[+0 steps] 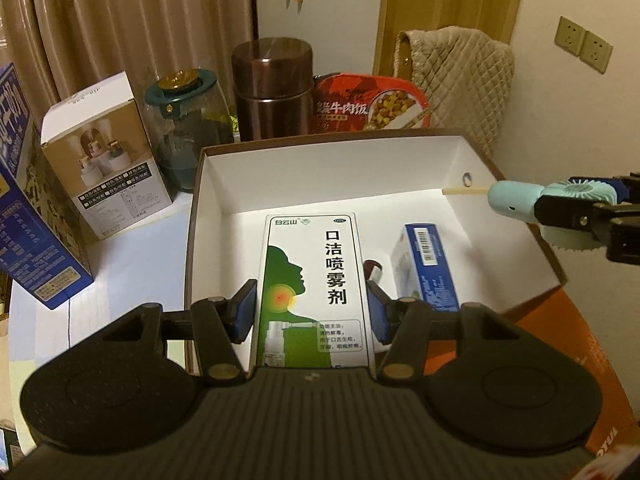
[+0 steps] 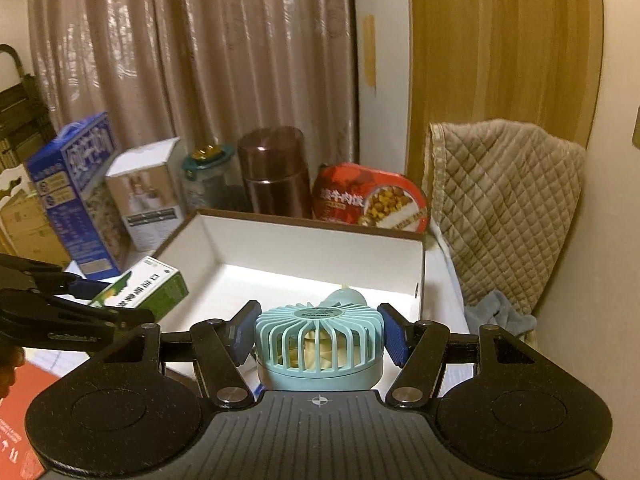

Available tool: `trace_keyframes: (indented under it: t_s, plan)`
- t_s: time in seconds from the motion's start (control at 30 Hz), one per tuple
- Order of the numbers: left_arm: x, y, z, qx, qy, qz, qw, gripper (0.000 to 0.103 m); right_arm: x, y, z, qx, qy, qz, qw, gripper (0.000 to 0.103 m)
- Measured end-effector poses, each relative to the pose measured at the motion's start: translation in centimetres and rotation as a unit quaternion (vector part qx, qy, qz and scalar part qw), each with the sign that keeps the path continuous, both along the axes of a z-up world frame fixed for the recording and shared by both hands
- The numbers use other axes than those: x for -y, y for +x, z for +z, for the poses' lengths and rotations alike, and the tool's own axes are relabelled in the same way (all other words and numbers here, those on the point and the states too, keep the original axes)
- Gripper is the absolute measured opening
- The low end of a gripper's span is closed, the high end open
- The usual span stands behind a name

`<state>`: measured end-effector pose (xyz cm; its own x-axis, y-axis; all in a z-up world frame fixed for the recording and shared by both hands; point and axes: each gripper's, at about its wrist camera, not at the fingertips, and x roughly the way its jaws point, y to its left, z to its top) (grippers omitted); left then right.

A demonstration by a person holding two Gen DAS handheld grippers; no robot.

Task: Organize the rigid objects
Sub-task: 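Carry the spray box and fan over the open box with both tools, then lower and release the spray box with the left tool while the right tool releases the fan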

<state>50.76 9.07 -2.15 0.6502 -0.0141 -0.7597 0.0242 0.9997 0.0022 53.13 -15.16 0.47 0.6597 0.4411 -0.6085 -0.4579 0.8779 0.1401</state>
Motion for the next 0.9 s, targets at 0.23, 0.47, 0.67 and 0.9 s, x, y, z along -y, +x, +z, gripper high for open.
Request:
trace_keyframes:
  t_s: [0.23,0.47,0.67,0.9]
  plan:
    - [-0.6,2.7,-2.1,-0.025,0.001,0.011,0.9996,0.051,-0.8,3.8,-3.4,-0.036,-0.009,-0.024,0.999,0.06]
    - [-1.1,4.6,-3.8,-0.045,0.003,0.015,0.9989,0.051,-1.2,6.7,-6.5,-0.065,-0.011,-0.051,0.996,0.06]
    - [-1.2,5.9,-4.8,-0.053,0.005,0.016,0.9985,0.051,-1.8,8.0,-8.0,-0.067,-0.013,-0.062,0.996,0.06]
    - [-1.1,7.4,-5.9,-0.057,0.011,0.021,0.9981,0.051,-2.6,8.4,-9.5,-0.076,-0.014,-0.042,0.996,0.06]
